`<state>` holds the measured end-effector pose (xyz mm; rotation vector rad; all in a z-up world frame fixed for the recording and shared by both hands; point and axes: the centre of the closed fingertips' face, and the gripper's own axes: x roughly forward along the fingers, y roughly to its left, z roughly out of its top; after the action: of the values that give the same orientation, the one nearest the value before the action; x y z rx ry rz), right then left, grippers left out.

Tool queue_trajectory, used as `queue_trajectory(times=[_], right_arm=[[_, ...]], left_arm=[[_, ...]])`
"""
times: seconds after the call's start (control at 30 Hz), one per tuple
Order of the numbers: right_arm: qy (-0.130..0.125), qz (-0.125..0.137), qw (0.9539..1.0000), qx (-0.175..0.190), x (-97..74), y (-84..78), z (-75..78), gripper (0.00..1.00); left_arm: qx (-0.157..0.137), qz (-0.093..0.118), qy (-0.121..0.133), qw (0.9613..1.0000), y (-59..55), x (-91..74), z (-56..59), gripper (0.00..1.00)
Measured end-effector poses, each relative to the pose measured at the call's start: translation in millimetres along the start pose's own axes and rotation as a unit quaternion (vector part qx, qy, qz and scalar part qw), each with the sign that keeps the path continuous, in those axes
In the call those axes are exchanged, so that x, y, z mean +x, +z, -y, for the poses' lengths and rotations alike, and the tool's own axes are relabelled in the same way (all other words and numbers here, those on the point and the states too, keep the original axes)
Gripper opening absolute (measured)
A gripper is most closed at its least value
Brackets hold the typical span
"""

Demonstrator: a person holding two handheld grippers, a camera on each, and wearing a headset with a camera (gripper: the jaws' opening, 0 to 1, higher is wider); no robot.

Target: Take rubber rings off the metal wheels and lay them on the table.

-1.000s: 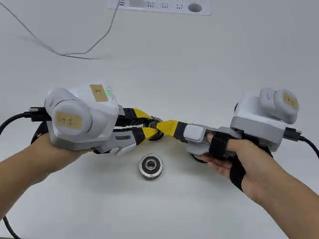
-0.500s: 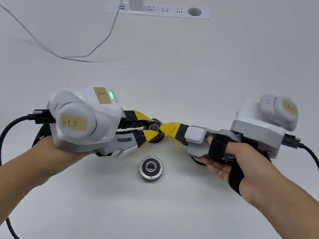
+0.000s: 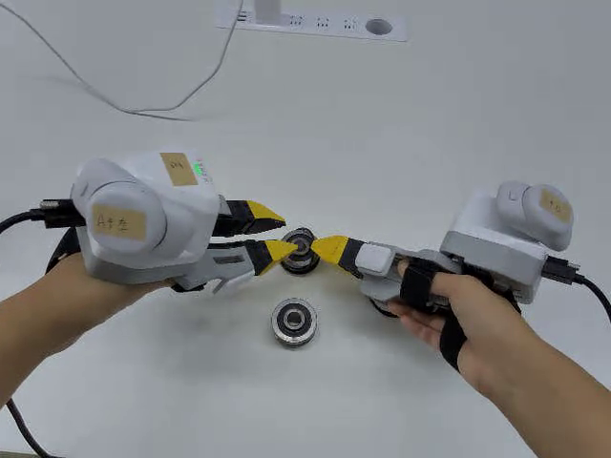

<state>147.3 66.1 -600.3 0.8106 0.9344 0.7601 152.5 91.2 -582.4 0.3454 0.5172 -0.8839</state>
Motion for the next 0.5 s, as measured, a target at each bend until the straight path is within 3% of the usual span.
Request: queue_trajectory(times=[0.13,0.23,0.5], right_arm=[[0.001,-0.003,1.0,-0.008,0.4,-1.1,-2.2,0.01],[-0.003,-0.008,0.9994,-0.034,0.8,-2.2,-1.4,0.01],[0.009,-0.012,0.9992,-0.037,1.7,-3.1,-6.5,0.01]], left_arm=[[-0.005,-0.001,0.006,1.0,-1.7,-3.0,-2.4,0.15],[-0.007,-0.004,0.005,1.0,-4.0,-3.5,-2.0,0.15],[-0.007,-0.012,0.0,0.9999,-8.5,0.6,1.8,0.15]])
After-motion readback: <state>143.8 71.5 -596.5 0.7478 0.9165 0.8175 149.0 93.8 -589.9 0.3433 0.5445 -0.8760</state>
